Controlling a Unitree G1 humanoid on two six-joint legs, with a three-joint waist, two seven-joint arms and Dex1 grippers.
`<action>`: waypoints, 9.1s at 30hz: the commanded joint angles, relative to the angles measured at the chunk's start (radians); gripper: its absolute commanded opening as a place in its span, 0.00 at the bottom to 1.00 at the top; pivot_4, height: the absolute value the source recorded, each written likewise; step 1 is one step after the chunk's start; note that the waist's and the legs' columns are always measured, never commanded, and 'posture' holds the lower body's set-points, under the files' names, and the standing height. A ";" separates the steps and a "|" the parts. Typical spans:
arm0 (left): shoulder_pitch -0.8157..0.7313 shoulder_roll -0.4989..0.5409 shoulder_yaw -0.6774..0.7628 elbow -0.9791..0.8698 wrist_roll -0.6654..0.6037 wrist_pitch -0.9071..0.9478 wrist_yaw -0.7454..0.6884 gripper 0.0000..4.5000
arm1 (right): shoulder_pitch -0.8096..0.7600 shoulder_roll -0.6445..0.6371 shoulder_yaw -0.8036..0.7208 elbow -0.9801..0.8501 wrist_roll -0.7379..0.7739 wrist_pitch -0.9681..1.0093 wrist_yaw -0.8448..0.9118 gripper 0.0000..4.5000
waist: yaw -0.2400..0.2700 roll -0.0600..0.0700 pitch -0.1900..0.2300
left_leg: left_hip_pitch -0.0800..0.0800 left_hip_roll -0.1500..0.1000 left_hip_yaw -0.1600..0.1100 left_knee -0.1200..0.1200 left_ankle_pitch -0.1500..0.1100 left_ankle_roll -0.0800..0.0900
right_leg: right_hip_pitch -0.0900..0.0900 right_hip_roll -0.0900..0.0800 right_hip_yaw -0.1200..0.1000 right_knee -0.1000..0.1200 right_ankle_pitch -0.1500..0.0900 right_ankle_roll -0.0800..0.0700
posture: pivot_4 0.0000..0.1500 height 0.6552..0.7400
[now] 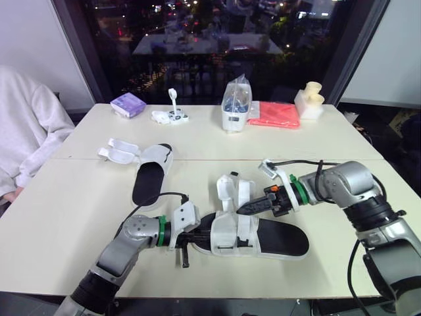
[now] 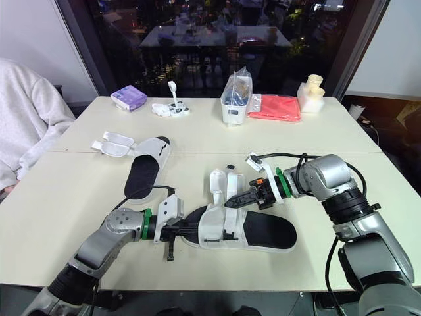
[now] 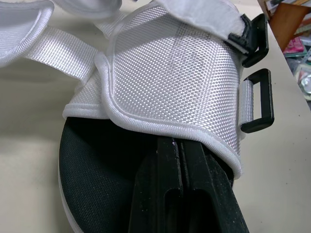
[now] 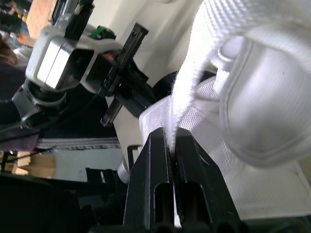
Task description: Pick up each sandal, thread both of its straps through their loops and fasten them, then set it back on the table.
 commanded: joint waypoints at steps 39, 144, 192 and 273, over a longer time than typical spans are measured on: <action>0.017 -0.010 -0.017 0.028 0.022 -0.057 -0.006 0.00 | 0.390 -0.248 -0.346 -0.625 0.224 0.134 -0.069 0.93 | 0.003 0.000 0.000 | 0.000 0.000 -0.001 0.001 0.000 0.000 | 0.001 0.000 0.000 0.000 0.000 0.000 | 1.00 1.00; -0.006 0.033 -0.123 0.087 0.119 -0.164 -0.052 0.00 | 0.082 -0.221 0.054 -0.297 0.057 -0.142 -0.033 0.01 | -0.002 0.001 -0.002 | 0.009 0.000 0.000 0.001 -0.001 0.003 | 0.009 0.000 0.000 -0.001 0.000 0.000 | 1.00 1.00; 0.023 0.031 -0.111 0.069 0.123 -0.165 -0.028 0.00 | -0.070 0.144 -0.028 0.143 -0.238 -0.190 -0.019 0.10 | -0.005 0.003 -0.002 | 0.009 0.000 0.000 -0.001 -0.002 0.002 | 0.008 -0.001 0.000 -0.001 0.000 -0.001 | 1.00 1.00; 0.012 0.037 -0.144 0.103 0.150 -0.222 -0.072 0.00 | -0.018 0.144 -0.159 0.103 -0.445 -0.387 -0.126 0.94 | -0.004 0.010 -0.007 | 0.008 0.000 0.001 -0.003 -0.002 0.002 | 0.007 -0.001 0.000 -0.002 0.000 -0.001 | 1.00 1.00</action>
